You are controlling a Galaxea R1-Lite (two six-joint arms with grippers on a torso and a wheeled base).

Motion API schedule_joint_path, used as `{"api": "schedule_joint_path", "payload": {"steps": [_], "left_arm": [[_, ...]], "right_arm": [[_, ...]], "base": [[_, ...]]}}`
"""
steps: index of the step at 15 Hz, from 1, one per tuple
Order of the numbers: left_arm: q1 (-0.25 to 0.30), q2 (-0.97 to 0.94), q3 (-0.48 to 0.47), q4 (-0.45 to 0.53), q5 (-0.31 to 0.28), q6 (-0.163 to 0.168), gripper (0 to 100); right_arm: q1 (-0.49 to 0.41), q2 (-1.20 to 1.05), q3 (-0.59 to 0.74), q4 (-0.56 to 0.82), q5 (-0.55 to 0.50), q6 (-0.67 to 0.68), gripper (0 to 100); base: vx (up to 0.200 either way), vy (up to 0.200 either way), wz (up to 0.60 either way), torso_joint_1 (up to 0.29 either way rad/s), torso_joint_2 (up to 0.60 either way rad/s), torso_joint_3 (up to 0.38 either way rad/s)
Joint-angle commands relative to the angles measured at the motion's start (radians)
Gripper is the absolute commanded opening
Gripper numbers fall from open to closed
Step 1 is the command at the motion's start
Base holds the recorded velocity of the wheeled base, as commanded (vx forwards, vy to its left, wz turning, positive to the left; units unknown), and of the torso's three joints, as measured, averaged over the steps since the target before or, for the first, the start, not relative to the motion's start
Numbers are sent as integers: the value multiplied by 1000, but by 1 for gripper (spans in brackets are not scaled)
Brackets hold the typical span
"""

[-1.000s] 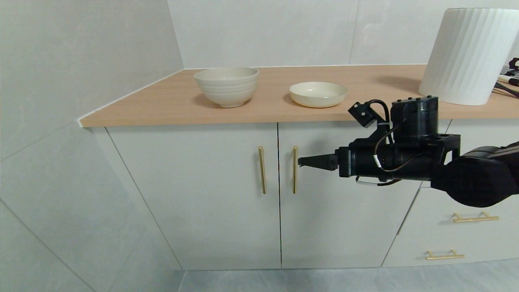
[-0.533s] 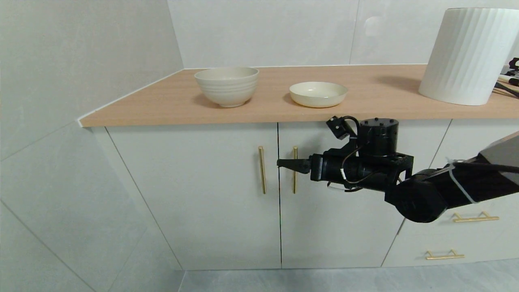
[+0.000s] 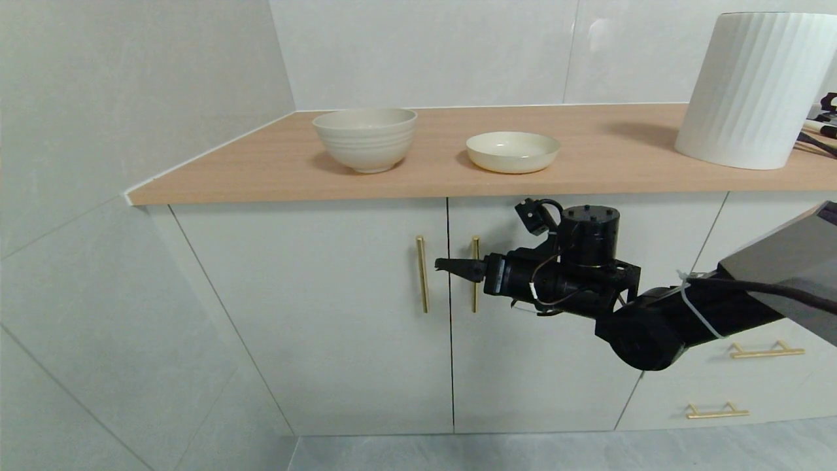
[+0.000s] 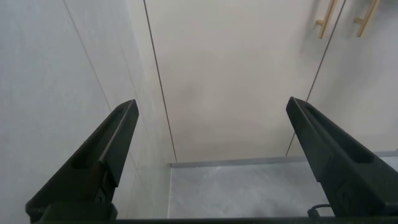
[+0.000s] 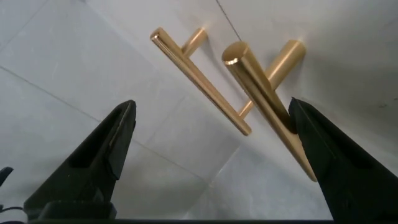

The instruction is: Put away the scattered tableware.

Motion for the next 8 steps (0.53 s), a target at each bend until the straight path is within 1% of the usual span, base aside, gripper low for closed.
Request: {"api": "schedule_joint_path", "payload": {"steps": [1,3,4,5,7,8], "left_arm": [[0,0,0,-1,0,0,100],[0,0,0,-1,0,0,100],[0,0,0,-1,0,0,100],[0,0,0,-1,0,0,100],[0,0,0,-1,0,0,100],[0,0,0,-1,0,0,100]], "right_arm": [[10,-3,14,-16,6,3,100],[16,-21,44,-19,10,3,100],[21,-40,78,-24,33,3,100],[21,-49,107,-53,78,2,100],[21,-52,185,-177,177,0,100],[21,-51,193,-197,188,0,100]], "base": [[0,0,0,0,0,0],[0,0,0,0,0,0],[0,0,0,0,0,0],[0,0,0,0,0,0],[0,0,0,0,0,0],[0,0,0,0,0,0]]}}
